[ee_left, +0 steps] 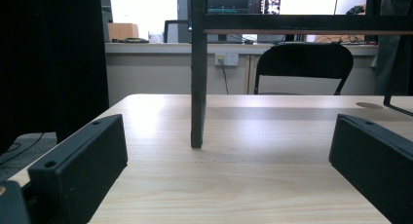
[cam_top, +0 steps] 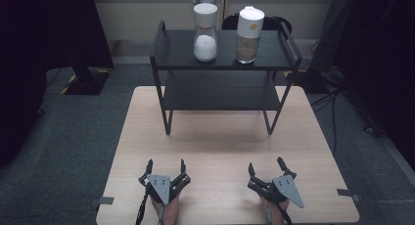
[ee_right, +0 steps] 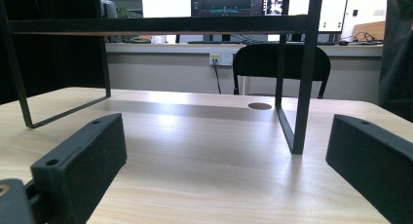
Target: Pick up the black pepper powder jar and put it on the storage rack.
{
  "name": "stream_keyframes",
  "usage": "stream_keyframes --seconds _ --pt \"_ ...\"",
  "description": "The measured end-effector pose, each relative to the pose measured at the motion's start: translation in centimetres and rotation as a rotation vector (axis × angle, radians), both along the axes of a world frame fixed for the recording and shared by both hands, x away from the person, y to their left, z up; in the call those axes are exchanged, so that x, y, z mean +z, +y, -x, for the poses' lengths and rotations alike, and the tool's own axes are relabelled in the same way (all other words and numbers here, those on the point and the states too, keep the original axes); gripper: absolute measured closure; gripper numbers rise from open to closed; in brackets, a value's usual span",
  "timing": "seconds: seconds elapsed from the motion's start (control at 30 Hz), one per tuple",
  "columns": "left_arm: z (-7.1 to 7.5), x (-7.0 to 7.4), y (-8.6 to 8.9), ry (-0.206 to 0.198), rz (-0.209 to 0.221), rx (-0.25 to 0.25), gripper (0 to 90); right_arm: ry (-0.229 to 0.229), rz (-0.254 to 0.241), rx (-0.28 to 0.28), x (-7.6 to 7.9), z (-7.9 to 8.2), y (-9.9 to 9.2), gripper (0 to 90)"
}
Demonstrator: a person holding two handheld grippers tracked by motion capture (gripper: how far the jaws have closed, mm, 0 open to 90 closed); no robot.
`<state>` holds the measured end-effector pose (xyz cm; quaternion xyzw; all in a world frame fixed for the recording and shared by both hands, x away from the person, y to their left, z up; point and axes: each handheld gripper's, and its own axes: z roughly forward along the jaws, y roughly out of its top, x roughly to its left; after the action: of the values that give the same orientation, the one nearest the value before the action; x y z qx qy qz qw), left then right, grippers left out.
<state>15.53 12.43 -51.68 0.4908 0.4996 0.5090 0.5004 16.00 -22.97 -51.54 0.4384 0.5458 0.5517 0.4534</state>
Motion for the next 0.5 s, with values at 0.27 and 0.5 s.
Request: stream_keyframes --seconds 0.27,0.5 --pt "0.0 0.0 0.0 0.0 0.0 0.0 0.0 0.001 -0.001 -0.002 0.01 -0.01 0.03 0.0" --pt "0.0 0.0 -0.02 0.0 0.0 0.001 0.1 0.0 0.0 0.002 0.01 -0.02 -0.02 0.0"
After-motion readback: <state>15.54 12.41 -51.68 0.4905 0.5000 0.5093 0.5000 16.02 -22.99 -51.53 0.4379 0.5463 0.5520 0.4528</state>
